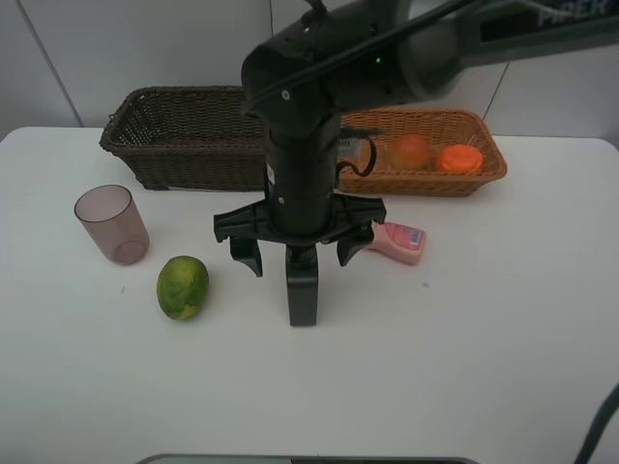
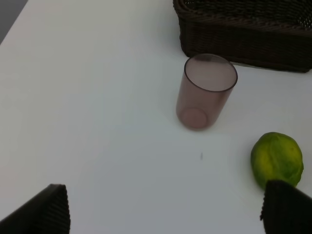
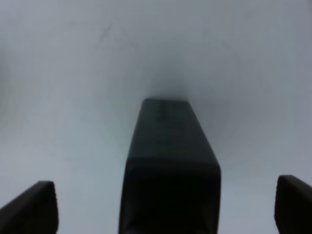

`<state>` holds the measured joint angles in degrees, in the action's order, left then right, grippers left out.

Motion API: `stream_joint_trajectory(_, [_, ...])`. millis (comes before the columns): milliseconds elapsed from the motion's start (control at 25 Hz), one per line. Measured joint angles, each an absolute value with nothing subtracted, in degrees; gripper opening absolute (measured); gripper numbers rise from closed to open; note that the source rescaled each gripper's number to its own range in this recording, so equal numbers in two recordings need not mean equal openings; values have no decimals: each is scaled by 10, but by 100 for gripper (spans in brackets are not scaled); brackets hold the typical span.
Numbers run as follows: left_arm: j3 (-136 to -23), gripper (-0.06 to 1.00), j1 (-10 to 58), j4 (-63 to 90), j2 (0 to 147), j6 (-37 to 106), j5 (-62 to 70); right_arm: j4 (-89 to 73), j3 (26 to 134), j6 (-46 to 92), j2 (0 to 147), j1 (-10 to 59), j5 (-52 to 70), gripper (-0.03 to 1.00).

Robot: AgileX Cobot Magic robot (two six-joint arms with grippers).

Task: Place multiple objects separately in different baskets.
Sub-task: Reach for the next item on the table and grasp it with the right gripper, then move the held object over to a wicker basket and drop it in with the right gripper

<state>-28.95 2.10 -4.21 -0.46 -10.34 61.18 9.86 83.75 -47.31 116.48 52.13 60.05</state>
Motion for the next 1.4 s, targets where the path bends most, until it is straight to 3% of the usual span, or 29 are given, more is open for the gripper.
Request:
stream_joint_trajectory(280, [-290,100,21,-42,-5,-103,612,87,838,-473,1182,521,588,98])
stream_joint_trajectory(360, [-290,100,21,-42,-5,-103,612,87,838,-474,1183,521,588,93])
stream_joint_trajectory(440, [-290,100,21,-42,-5,-103,612,87,838,-474,1185,521,588,80])
stream_joint_trajectory(480, [-290,100,21,-42,-5,-103,612,86,838,-474,1185,521,588,69])
stream_joint_trajectory(600, [-290,100,21,-42,-5,-103,612,88,838,-474,1185,521,589,23])
stream_joint_trajectory(640, [-290,100,21,-42,-5,-103,612,91,838,-474,1185,521,589,3])
stream_joint_trajectory(1400, [-290,100,21,-42,-5,-103,612,94,838,-474,1185,522,588,0])
